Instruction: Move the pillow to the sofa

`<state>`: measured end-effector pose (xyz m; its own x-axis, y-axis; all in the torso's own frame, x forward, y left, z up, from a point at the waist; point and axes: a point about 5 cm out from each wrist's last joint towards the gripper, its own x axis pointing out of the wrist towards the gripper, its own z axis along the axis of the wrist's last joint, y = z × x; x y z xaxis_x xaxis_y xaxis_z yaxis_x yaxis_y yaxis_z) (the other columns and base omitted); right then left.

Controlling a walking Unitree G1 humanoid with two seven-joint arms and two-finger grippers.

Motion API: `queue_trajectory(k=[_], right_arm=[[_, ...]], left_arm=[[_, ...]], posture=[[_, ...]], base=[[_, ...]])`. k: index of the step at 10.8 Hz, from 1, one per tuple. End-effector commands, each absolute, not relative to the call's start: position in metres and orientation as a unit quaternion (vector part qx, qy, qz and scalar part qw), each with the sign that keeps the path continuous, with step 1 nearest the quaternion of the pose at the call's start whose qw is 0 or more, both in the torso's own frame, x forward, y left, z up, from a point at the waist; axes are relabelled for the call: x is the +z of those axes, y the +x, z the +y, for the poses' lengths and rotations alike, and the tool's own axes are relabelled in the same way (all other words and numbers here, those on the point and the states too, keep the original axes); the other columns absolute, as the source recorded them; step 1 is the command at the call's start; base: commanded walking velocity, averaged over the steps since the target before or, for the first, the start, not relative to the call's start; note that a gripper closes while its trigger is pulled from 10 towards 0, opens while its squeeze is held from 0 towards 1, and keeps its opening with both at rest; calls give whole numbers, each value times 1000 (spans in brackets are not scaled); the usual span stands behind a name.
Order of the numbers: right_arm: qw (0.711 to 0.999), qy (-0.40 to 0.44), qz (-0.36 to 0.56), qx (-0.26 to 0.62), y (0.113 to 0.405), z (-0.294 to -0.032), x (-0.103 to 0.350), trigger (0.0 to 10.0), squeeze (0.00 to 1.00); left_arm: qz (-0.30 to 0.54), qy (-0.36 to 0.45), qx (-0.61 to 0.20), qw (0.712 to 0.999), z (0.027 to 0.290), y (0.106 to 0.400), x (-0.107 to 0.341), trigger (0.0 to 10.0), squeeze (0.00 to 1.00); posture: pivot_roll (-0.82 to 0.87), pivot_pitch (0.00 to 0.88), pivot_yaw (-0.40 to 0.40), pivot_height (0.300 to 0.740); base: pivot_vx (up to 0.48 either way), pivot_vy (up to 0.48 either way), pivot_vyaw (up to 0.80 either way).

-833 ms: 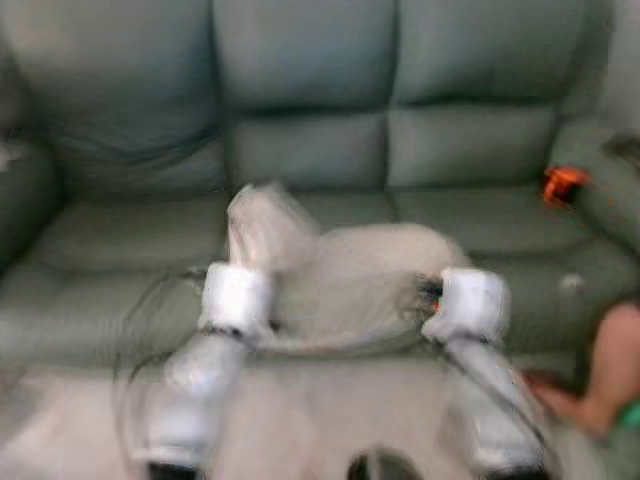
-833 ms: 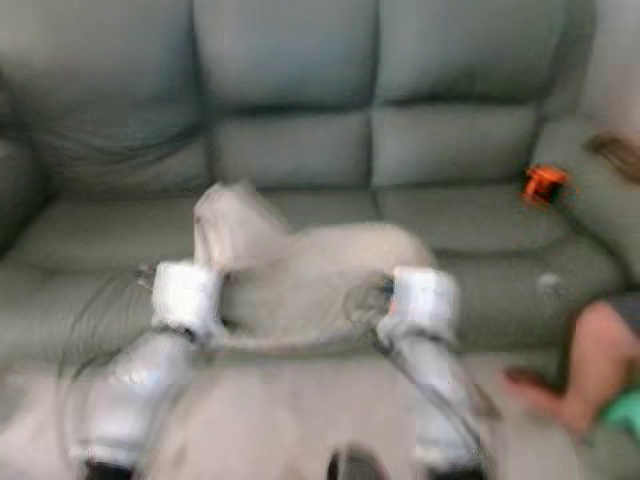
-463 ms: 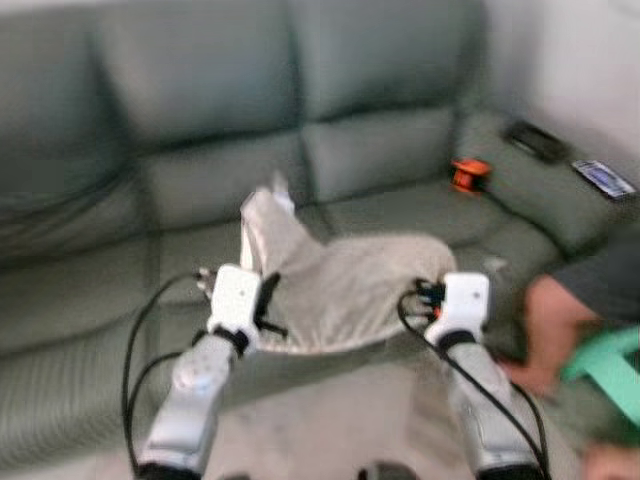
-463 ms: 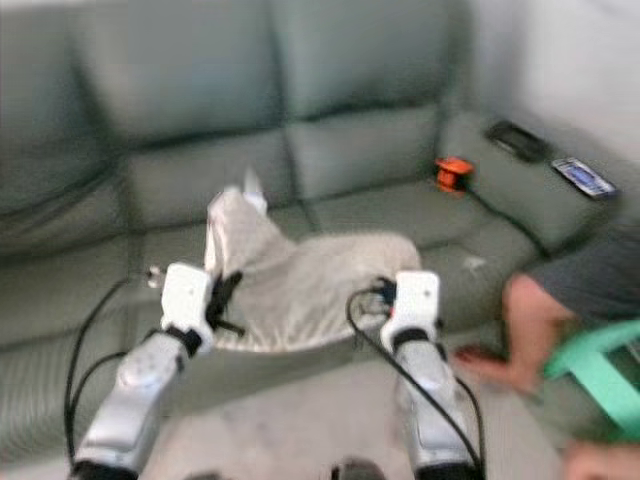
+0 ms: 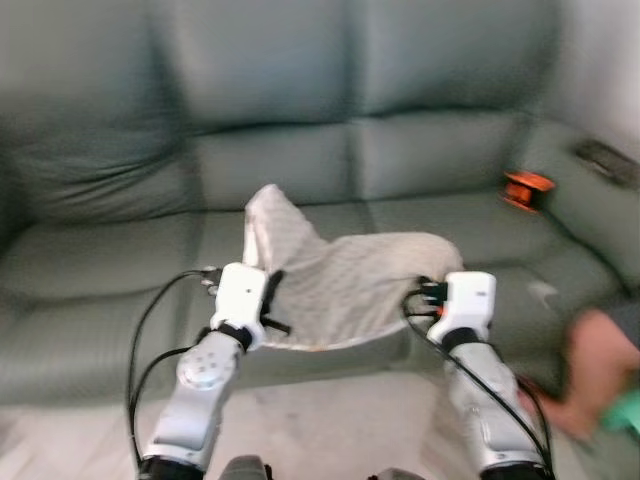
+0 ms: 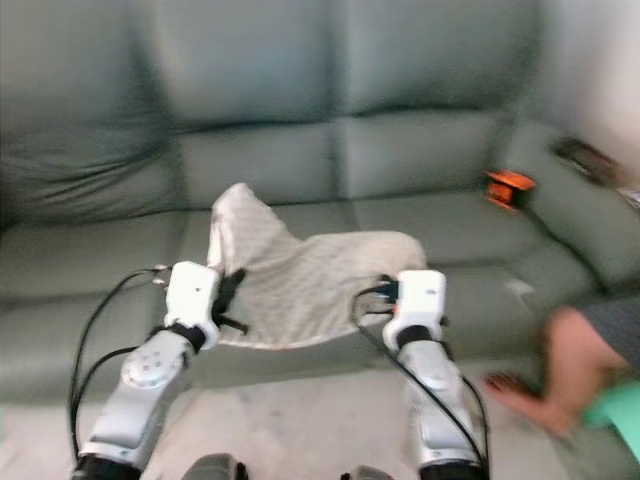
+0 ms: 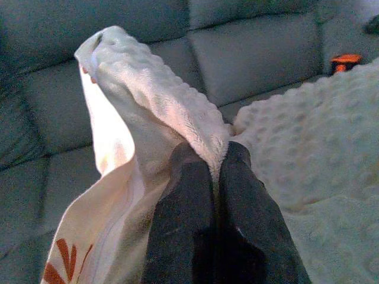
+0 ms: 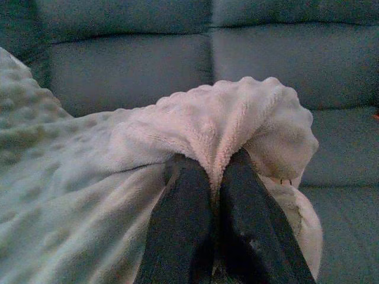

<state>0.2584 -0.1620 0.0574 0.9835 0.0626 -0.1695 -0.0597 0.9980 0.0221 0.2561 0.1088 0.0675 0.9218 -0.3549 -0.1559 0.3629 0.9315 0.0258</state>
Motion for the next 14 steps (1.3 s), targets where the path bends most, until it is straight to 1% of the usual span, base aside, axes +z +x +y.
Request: queue_trajectory(k=[1, 2, 4, 14], right_arm=[[997, 6, 68, 31, 261, -164, 65, 10000, 0], [997, 6, 68, 29, 261, -165, 65, 10000, 0], [997, 6, 68, 27, 263, -165, 65, 10000, 0], [997, 19, 72, 33, 260, -159, 63, 10000, 0]], left_arm=[[64, 27, -194, 978, 102, 257, 71, 10000, 0], [63, 27, -197, 978, 102, 257, 71, 10000, 0], [62, 26, -200, 977, 101, 258, 72, 10000, 0], [68, 31, -200, 977, 105, 256, 70, 10000, 0]], posture=[[-48, 0, 10, 740], [-48, 0, 10, 740], [-46, 0, 10, 740], [-40, 0, 22, 740]], base=[[0, 0, 0], [0, 0, 0], [291, 0, 0], [368, 0, 0]])
